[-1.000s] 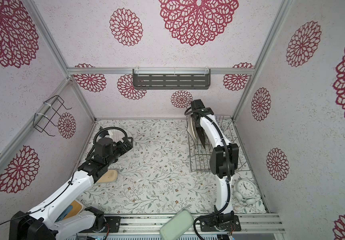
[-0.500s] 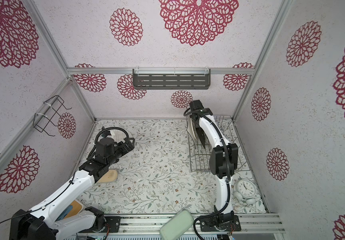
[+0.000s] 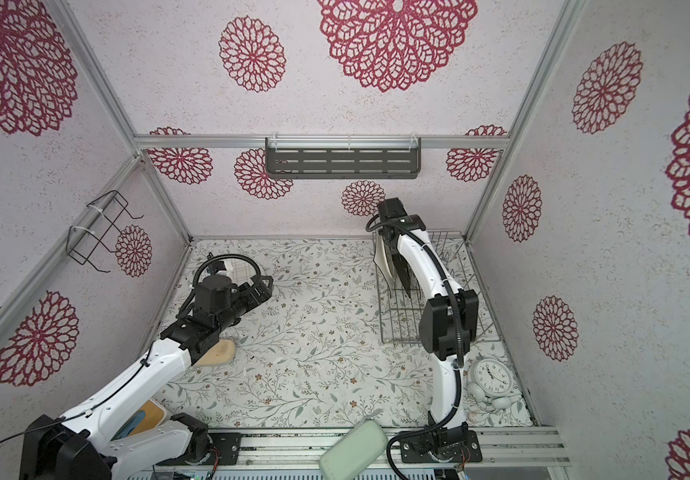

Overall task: Unload the plates from the dish rack
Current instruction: 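Close the right gripper on the rim of the white square plate, then lift the white square plate up out of the rack with the right gripper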

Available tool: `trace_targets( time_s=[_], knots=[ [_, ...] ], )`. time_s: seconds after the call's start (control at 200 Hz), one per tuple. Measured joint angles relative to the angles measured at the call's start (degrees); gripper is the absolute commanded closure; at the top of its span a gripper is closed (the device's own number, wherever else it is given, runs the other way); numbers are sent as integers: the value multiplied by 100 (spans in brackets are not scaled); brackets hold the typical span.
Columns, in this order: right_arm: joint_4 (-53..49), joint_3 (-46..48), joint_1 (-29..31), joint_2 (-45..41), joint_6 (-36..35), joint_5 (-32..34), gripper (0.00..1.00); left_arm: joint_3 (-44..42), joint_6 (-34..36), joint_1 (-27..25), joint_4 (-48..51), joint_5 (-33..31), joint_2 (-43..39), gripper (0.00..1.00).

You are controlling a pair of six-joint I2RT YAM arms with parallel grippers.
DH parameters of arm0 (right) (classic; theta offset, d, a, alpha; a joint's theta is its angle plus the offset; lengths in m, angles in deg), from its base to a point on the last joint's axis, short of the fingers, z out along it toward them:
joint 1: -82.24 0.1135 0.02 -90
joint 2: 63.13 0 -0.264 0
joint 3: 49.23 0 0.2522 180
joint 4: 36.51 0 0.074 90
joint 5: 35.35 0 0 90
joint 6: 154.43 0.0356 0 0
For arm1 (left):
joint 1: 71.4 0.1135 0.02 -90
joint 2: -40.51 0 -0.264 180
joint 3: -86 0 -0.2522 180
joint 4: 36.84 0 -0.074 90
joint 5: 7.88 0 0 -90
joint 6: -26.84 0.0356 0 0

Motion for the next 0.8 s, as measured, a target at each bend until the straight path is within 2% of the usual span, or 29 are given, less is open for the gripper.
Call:
trace_targets(
  time_s=[0.801],
  knots=[
    [-2, 70, 334, -330, -332, 461, 100, 101, 4, -107, 2, -17, 37, 1]
  ],
)
